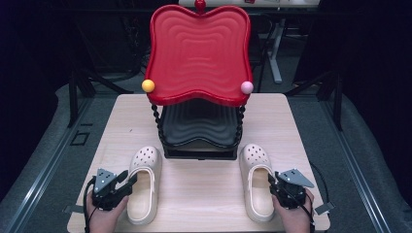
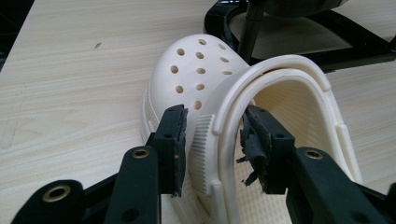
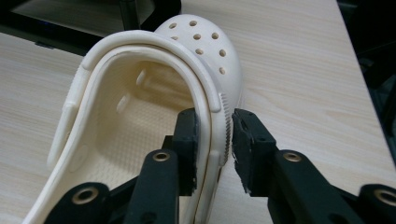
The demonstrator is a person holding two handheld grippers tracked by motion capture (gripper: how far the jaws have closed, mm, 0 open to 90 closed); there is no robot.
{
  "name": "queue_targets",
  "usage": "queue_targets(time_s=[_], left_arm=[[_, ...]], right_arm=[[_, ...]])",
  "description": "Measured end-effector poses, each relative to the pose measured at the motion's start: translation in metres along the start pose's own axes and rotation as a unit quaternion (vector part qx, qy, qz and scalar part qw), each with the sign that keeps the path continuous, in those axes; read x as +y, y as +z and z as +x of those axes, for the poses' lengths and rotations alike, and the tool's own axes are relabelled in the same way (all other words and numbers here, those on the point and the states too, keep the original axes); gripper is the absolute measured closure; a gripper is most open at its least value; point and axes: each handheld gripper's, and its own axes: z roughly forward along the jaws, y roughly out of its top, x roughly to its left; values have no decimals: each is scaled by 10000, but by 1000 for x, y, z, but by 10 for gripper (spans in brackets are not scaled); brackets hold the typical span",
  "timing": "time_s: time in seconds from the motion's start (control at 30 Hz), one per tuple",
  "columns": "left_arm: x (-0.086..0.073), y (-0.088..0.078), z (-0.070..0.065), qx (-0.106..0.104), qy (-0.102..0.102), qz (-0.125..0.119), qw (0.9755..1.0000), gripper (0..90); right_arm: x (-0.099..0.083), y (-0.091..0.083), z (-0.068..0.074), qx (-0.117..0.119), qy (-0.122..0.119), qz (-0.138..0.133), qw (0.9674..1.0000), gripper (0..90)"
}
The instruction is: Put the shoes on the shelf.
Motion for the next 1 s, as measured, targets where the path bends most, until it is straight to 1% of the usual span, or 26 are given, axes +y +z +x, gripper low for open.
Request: queue_targets(time_s=[0.03,0.07,0.1,0.13,0.17,0.2,0.27,0.4,0.5,0.57,0.6,0.67,0.73,0.83,0.87,0.93,0.97,1.0], left_arm=[[0,1,-1,13,43,2,10000,604],[0,2,-2,53,106,38,9999,613],[0,2,-2,53,106,38,9999,618],[0,3,-4,109,189,69,9997,624],[0,3,-4,109,189,69,9997,640],[1,3,-5,176,249,104,9995,654],[1,2,-6,191,240,110,9995,667],[1,2,-5,238,248,143,9993,695],[1,3,-6,267,279,146,9991,699],[1,4,-6,276,285,150,9991,700],[1,4,-6,281,289,169,9990,700],[1,4,-7,307,298,164,9989,703],[2,5,-7,323,292,169,9989,706],[2,6,-8,332,293,161,9989,708],[3,8,-8,370,331,166,9986,712],[3,8,-9,386,361,191,9984,724],[3,8,-9,435,375,172,9982,724],[5,8,-10,479,413,209,9978,742]], right_arm=[[0,0,1,-12,-12,-31,10000,688],[1,-1,1,-43,-85,-37,9999,688],[1,-1,1,-43,-85,-37,9999,688],[1,-1,1,-3,-77,-95,9999,684],[1,-2,1,52,-89,-102,9999,674],[1,-1,2,86,-115,-98,9998,654],[1,0,3,75,-187,-92,9998,641],[2,2,4,-49,-286,-83,9995,686],[3,5,4,-82,-344,-55,9994,700],[3,6,4,-86,-345,-50,9994,706],[4,7,4,-117,-365,-43,9993,727],[5,7,4,-100,-337,-26,9994,734],[6,7,5,-136,-394,11,9991,739],[6,8,6,-163,-362,17,9992,742],[7,8,6,-181,-370,76,9991,750],[8,7,6,-168,-344,112,9992,755],[8,7,6,-168,-344,112,9992,755],[8,7,6,-176,-279,113,9994,759]])
